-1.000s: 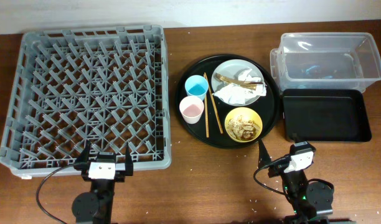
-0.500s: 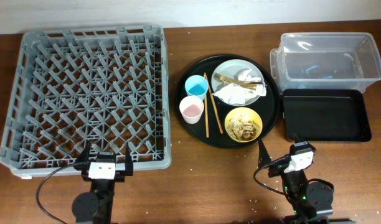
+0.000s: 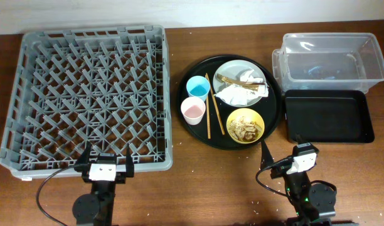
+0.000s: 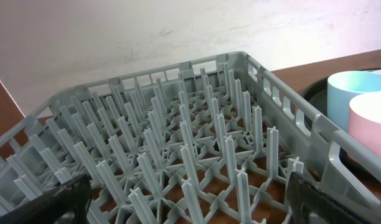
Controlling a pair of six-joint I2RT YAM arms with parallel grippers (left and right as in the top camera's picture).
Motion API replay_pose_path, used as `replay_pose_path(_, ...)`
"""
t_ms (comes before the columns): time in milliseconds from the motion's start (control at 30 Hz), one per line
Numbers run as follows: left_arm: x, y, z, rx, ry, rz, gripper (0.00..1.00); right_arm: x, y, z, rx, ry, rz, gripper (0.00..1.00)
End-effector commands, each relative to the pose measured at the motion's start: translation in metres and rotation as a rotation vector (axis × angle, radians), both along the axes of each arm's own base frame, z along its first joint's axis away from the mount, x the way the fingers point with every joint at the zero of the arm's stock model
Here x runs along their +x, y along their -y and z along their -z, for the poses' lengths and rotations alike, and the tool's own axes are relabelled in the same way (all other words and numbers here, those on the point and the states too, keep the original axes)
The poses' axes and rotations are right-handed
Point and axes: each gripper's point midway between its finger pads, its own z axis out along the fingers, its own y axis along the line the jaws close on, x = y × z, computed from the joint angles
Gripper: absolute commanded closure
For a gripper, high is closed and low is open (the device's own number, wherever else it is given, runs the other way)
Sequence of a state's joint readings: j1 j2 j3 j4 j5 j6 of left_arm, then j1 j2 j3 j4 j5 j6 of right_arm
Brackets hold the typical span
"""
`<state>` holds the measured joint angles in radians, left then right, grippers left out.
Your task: Sort waste into correct bins and load items into the dishwasher rack
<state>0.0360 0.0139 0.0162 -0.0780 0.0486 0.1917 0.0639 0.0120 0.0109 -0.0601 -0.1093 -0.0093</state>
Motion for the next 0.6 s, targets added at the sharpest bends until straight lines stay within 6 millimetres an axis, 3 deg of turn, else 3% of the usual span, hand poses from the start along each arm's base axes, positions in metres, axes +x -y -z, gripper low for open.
replay_pose_path(0,0.0,-0.003,0.0,0.017,0.008,-0.016,0.01,0.001,0.004,-0.002,-0.005,0.013,0.019,0.01)
replay_pose_path(200,-0.001,0.003,-0.033,0.006,0.114,0.018,0.01,-0.001,0.004,-0.041,0.034,0.155,0.019,0.01)
replay_pose_path(300,-0.005,0.003,-0.064,-0.016,0.155,0.02,0.0,-0.011,0.004,-0.084,0.039,0.235,0.018,0.02)
replay_pose_path(433,-0.005,0.003,-0.1,-0.019,0.113,0.021,0.0,-0.02,-0.007,-0.124,0.027,0.225,-0.049,0.02)
replay_pose_path(567,0.005,0.005,-0.152,-0.022,0.049,0.035,0.01,-0.009,-0.013,-0.159,-0.046,0.12,-0.083,0.02)
